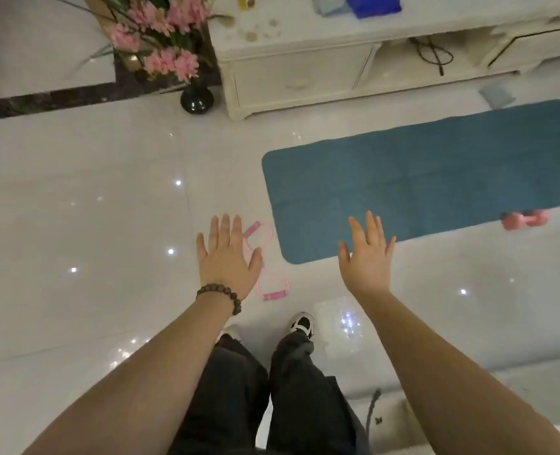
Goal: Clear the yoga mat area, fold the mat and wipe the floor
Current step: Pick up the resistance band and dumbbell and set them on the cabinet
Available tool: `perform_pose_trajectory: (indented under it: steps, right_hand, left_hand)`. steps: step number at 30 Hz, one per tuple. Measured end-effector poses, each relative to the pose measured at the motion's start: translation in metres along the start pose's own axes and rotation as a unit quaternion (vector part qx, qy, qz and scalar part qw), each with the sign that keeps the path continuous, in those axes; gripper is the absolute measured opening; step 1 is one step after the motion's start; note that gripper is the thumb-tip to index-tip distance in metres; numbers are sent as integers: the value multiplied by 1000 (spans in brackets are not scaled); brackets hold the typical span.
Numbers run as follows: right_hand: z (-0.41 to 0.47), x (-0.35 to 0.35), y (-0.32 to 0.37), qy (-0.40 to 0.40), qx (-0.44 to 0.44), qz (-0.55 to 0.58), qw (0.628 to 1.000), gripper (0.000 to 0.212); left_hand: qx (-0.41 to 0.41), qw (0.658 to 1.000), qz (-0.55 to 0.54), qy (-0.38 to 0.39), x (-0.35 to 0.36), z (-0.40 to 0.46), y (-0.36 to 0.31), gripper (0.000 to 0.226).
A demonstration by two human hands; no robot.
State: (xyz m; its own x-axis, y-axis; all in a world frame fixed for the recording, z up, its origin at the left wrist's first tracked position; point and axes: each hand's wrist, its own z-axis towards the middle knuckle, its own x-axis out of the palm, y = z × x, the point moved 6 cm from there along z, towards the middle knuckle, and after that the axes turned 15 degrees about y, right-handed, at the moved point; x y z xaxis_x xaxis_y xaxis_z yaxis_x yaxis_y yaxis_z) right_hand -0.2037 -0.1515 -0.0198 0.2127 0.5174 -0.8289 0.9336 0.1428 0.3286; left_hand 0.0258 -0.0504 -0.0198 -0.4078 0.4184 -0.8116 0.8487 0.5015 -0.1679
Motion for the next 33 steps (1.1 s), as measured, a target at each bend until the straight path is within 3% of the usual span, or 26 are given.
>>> perform_pose_trajectory:
  steps: [8,20,28,33]
  right_hand:
    - [90,80,-30,53,6,-44,998,50]
    - [251,369,-127,123,-18,-43,991,47]
    - [297,493,-164,156,-46,-33,986,49]
    - [303,503,-152,172,-61,-23,983,49]
  left_hand:
    - [-2,997,-7,71,89,88,6,69]
    - [8,959,-13,283,449,256,65,71]
    - [61,955,11,291,593,316,64,71]
    - [54,961,46,267,595,326,65,39]
